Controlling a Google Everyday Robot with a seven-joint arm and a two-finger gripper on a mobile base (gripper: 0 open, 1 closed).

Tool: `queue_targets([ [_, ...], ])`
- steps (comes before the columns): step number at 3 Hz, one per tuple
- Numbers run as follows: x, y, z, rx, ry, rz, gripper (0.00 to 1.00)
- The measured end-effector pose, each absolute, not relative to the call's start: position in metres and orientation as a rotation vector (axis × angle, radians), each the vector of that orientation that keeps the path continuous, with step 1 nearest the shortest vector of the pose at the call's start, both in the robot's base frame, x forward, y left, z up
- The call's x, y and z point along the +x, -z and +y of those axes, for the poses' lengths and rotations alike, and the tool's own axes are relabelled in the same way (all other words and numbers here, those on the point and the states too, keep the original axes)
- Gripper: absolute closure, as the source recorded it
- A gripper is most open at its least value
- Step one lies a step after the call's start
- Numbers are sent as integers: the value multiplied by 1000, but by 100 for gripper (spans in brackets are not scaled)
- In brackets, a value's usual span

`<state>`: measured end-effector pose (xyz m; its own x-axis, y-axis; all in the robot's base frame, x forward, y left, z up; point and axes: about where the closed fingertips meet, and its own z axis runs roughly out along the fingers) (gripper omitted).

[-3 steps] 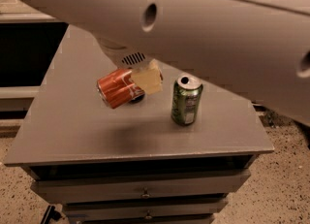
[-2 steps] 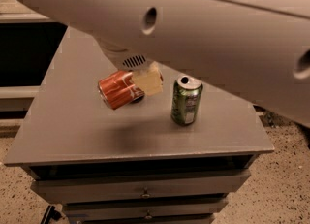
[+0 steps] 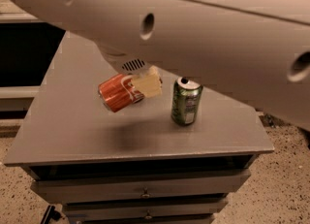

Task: Place coke can upright

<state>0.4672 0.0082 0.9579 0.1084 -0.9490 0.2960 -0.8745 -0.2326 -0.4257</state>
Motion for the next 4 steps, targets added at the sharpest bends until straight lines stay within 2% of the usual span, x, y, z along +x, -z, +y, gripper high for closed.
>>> queue_targets([
  [4,460,-946,7,-2248,792,1869,55],
])
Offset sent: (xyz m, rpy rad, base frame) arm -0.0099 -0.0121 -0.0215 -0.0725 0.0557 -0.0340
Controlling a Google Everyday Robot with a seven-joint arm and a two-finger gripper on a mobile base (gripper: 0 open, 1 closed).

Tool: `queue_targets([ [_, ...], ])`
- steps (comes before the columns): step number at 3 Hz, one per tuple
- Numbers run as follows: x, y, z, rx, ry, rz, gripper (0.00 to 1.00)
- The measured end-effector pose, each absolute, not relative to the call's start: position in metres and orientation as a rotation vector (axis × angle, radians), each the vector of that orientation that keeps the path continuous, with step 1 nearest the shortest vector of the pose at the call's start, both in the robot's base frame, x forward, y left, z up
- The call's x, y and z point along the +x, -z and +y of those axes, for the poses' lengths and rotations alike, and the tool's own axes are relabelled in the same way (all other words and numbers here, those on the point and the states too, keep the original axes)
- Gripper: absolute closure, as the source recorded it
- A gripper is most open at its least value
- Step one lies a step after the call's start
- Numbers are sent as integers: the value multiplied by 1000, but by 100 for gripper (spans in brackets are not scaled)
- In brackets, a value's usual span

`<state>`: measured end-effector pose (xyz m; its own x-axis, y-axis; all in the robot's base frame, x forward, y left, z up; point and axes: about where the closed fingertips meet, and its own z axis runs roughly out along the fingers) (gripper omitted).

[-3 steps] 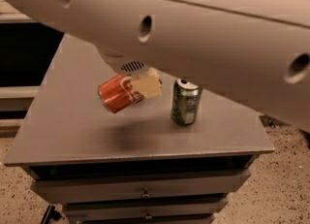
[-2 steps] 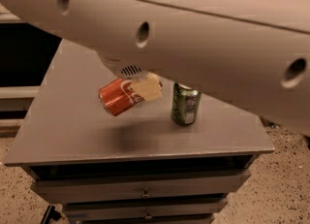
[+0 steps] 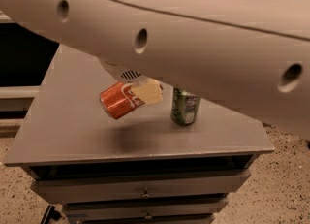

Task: Place coke can upright

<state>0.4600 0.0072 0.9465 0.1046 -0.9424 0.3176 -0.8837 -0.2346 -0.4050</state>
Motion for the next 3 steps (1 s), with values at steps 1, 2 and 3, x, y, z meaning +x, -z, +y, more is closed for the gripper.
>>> queue_targets([
  [1,459,-946,7,-2249,791,1872,55],
  [2,459,-943,6,-2253,787,1877,52],
  [3,459,-942,6,-2255,784,1882,53],
])
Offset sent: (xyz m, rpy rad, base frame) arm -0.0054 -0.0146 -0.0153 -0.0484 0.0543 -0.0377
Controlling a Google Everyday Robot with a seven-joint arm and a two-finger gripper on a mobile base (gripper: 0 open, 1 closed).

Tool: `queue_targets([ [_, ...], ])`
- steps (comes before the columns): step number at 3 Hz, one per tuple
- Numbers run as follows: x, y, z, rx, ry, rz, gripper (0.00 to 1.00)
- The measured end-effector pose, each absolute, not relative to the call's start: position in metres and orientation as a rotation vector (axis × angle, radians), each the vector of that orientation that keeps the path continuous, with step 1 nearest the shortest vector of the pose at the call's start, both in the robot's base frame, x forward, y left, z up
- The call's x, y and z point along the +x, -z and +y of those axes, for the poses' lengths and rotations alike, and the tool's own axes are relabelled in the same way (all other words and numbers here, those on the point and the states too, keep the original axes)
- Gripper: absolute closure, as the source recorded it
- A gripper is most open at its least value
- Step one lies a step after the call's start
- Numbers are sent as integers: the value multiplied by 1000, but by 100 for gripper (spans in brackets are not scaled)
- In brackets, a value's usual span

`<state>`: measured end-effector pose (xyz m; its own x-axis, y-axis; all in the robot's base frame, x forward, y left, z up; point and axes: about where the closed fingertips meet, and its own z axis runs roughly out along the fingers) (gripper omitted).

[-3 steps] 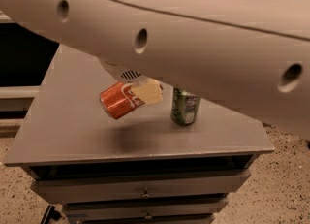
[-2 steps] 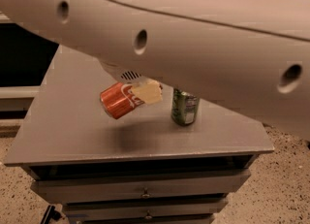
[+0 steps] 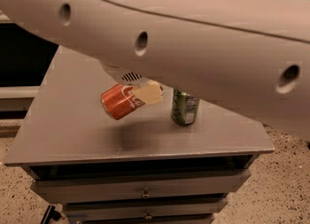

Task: Place coke can upright

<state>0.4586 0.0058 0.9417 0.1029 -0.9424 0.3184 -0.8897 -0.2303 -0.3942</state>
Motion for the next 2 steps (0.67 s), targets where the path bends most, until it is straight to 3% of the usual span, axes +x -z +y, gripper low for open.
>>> queue_targets([
  [2,459,-937,4,-2258,778,1892,52],
])
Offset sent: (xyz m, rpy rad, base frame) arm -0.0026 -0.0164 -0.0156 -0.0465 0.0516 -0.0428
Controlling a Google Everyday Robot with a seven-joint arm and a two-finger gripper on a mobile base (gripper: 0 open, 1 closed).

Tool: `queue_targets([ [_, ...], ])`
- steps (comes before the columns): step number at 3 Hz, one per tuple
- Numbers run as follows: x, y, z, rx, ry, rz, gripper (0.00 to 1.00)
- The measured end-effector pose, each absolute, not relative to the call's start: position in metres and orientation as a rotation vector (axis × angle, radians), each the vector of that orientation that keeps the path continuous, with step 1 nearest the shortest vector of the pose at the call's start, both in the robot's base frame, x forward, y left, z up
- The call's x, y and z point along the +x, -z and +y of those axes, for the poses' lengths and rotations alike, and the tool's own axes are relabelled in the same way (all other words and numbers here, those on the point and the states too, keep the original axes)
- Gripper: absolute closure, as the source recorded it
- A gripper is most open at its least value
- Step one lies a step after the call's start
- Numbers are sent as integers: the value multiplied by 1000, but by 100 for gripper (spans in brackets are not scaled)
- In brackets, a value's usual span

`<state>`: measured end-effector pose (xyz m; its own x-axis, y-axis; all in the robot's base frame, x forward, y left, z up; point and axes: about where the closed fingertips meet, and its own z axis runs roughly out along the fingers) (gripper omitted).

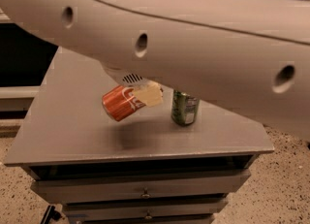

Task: Place coke can upright

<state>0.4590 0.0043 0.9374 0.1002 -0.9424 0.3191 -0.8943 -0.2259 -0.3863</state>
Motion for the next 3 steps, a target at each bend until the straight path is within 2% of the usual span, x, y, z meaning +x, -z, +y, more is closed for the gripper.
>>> queue_targets([
  [1,459,-935,3,-2259,776,1901,53],
  [2,459,-933,2,-2259,777,1907,42],
  [3,459,-932,1,-2258,777,1911,48],
])
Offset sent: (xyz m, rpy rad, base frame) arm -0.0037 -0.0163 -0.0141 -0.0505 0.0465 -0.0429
